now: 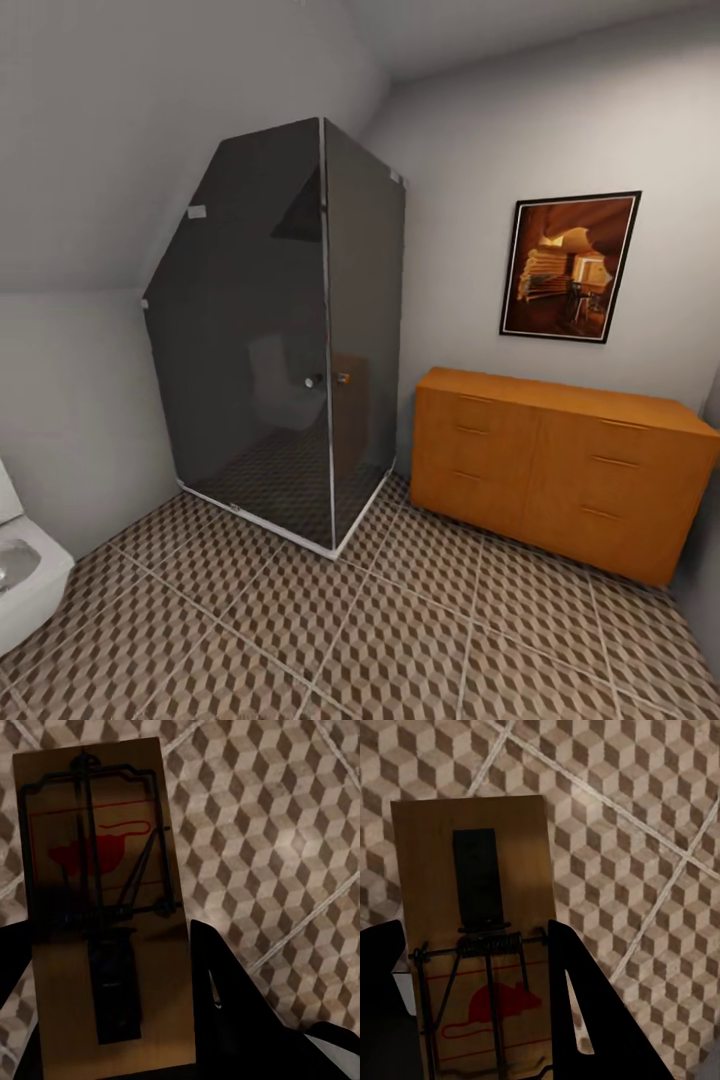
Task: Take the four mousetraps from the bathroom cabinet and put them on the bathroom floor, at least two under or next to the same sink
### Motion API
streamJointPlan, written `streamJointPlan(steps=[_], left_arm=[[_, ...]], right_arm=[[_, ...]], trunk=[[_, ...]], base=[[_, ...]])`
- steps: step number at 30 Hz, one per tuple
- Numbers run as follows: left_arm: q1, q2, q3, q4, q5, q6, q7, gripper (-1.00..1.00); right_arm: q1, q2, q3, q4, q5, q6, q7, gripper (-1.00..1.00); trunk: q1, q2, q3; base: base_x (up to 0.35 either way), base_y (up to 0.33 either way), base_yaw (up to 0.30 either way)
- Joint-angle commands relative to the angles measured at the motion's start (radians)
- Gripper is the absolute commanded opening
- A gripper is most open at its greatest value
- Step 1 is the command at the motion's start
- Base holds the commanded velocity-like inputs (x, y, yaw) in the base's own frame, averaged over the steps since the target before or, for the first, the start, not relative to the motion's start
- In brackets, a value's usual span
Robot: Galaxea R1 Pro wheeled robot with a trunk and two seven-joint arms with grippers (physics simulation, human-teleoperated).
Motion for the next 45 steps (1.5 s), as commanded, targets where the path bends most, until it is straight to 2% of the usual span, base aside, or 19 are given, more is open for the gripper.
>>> streamJointPlan(steps=[1,45], left_arm=[[-0.001,0.000,-0.008,0.000,0.004,-0.002,0.004,-1.00],[0.000,0.000,-0.008,0.000,0.005,-0.002,0.006,-1.00]], right_arm=[[-0.001,0.000,0.000,0.001,0.011,0.003,-0.003,-1.00],[-0.001,-0.006,0.000,0.001,0.011,-0.003,-0.003,-1.00]], trunk=[[0.000,-0.001,-0.001],[0.000,-0.001,-0.001]], base=[[0.000,0.000,0.293],[0.000,0.000,0.293]])
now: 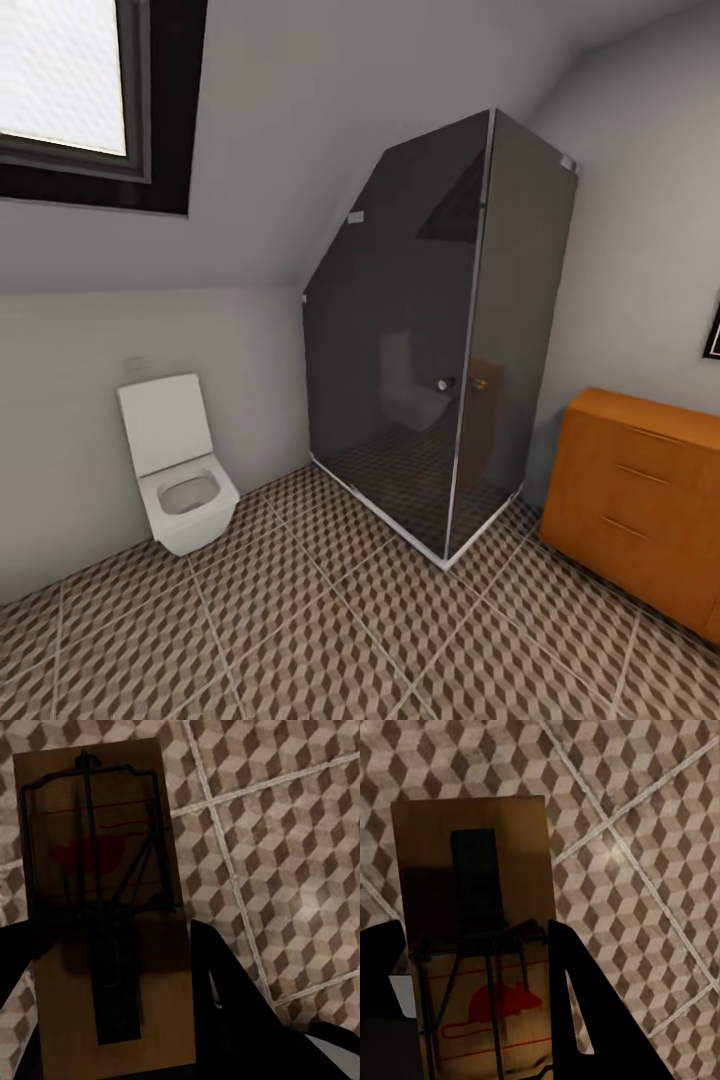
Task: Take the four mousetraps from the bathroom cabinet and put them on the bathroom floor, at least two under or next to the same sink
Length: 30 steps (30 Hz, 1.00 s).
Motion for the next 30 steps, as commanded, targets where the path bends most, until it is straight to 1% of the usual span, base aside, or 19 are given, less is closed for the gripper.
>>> streamJointPlan(steps=[1,17,30], left_arm=[[-0.001,0.000,-0.008,0.000,0.004,-0.002,0.004,-1.00],[-0.001,0.000,-0.009,-0.001,0.002,-0.002,0.004,-1.00],[0.000,0.003,-0.009,0.001,0.004,-0.005,0.004,-1.00]], right_arm=[[-0.001,0.000,0.000,0.002,0.011,0.001,-0.003,-1.00],[-0.001,-0.002,0.000,0.002,0.011,-0.002,-0.003,-1.00],[-0.002,-0.003,0.000,0.002,0.011,-0.001,-0.003,-1.00]], trunk=[[0.000,-0.001,-0.001],[0.000,-0.001,-0.001],[0.000,-0.001,-0.001]], base=[[0.000,0.000,0.294],[0.002,0.000,0.294],[0.299,0.000,0.294]])
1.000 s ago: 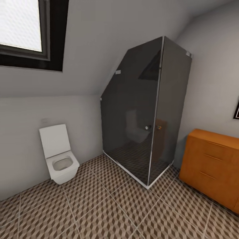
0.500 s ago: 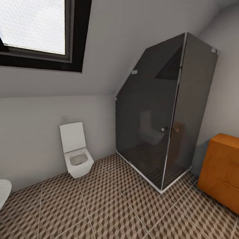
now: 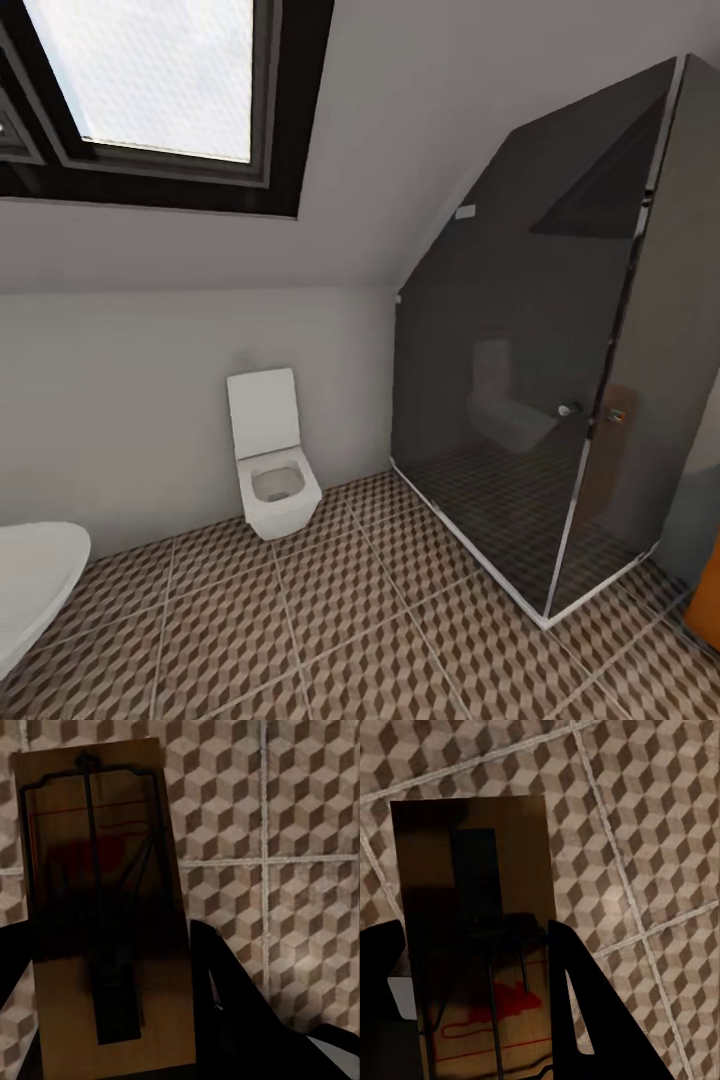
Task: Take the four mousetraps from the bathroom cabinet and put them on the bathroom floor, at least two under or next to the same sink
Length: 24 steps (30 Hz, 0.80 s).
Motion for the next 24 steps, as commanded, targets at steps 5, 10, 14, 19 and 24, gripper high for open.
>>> streamJointPlan(steps=[5,10,14,19,24], left_arm=[[-0.001,0.000,-0.008,0.000,0.004,-0.002,0.004,-1.00],[-0.001,0.000,-0.008,0.000,0.004,-0.001,0.004,-1.00],[-0.001,0.001,-0.010,-0.001,0.002,0.001,0.003,-1.00],[-0.002,0.017,-0.011,-0.005,0.000,0.008,0.001,-1.00],[-0.003,0.072,-0.011,-0.056,-0.002,0.015,0.003,-1.00]], right_arm=[[-0.001,0.000,0.000,0.002,0.011,0.002,-0.004,-1.00],[-0.001,0.000,0.000,0.002,0.011,0.002,-0.004,-1.00],[-0.001,-0.002,0.000,0.002,0.011,0.003,-0.004,-1.00],[-0.001,-0.003,0.001,0.001,0.012,0.007,-0.004,-1.00],[-0.001,-0.005,0.001,0.000,0.013,0.012,-0.004,-1.00]], trunk=[[0.001,-0.001,-0.001],[0.001,-0.001,-0.001],[0.001,-0.001,-0.001],[0.001,-0.001,-0.001],[0.001,-0.001,-0.001]], base=[[0.321,0.000,0.294],[0.321,0.000,0.293],[0.321,0.000,0.294],[0.321,0.000,0.294],[0.321,0.000,0.293]])
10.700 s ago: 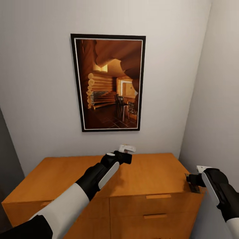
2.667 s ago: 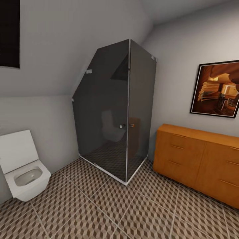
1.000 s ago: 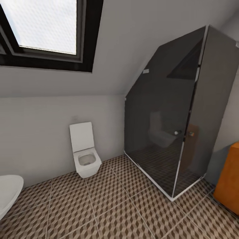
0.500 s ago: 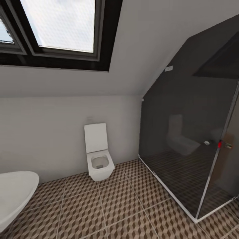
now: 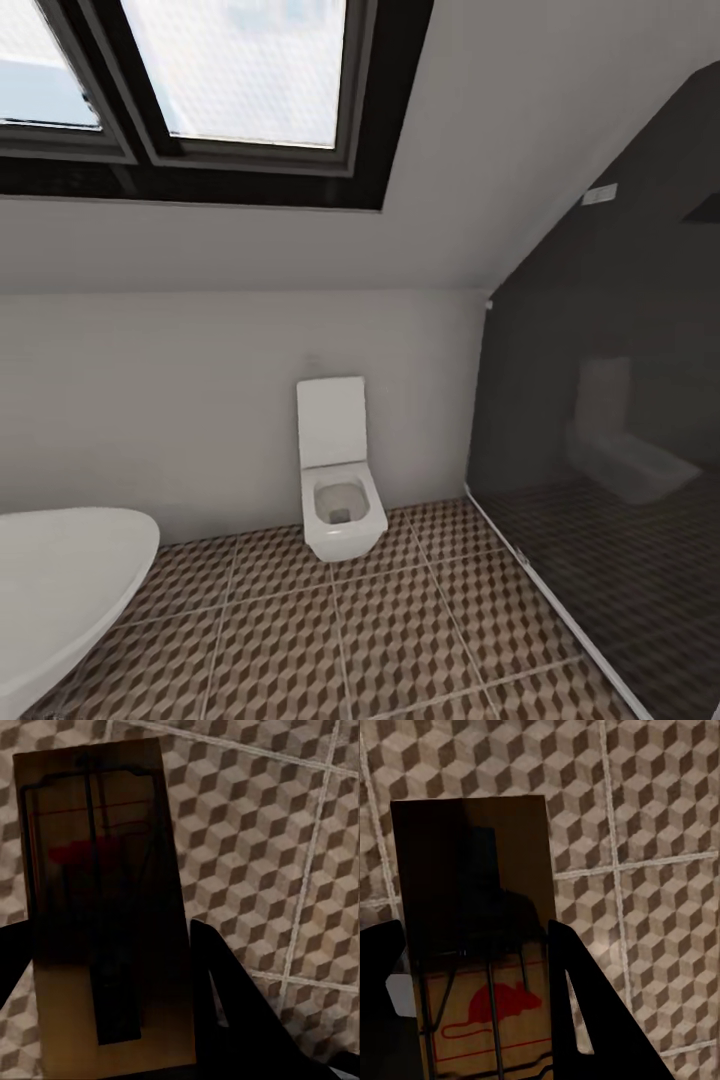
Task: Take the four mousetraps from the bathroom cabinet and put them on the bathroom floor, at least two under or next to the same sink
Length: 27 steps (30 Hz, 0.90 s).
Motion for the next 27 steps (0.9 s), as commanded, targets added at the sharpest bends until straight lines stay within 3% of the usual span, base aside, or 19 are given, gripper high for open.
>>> streamJointPlan(steps=[1,3,8,15,21,27], left_arm=[[0.000,0.008,-0.008,-0.014,0.004,0.000,0.005,-1.00],[-0.001,0.052,-0.009,-0.099,0.000,0.023,0.007,-1.00],[-0.001,0.097,-0.009,-0.210,-0.004,0.072,0.010,-1.00],[-0.001,0.102,-0.014,-0.261,-0.011,0.080,0.013,-1.00],[-0.001,0.098,-0.018,-0.266,-0.071,0.086,0.013,-1.00],[-0.001,0.098,-0.018,-0.281,-0.093,0.093,0.012,-1.00]], right_arm=[[-0.001,0.000,-0.001,0.001,0.010,0.003,-0.004,-1.00],[-0.001,-0.003,-0.009,-0.006,0.008,0.013,-0.006,-1.00],[-0.002,-0.003,-0.012,-0.092,0.003,0.075,-0.006,-1.00],[-0.001,-0.008,-0.017,-0.133,-0.014,0.099,-0.007,-1.00],[-0.001,-0.008,-0.018,-0.135,-0.017,0.098,-0.007,-1.00],[-0.001,-0.008,-0.018,-0.135,-0.018,0.095,-0.008,-1.00]], trunk=[[0.001,-0.001,-0.001],[0.001,-0.001,-0.001],[0.001,-0.001,-0.001],[0.001,-0.001,-0.001],[0.001,-0.001,-0.001],[0.001,-0.001,-0.001]], base=[[0.321,0.000,0.293],[0.321,0.000,0.293],[0.321,0.000,0.288],[0.234,0.000,0.107],[0.233,-0.073,0.005],[0.290,-0.134,0.001]])
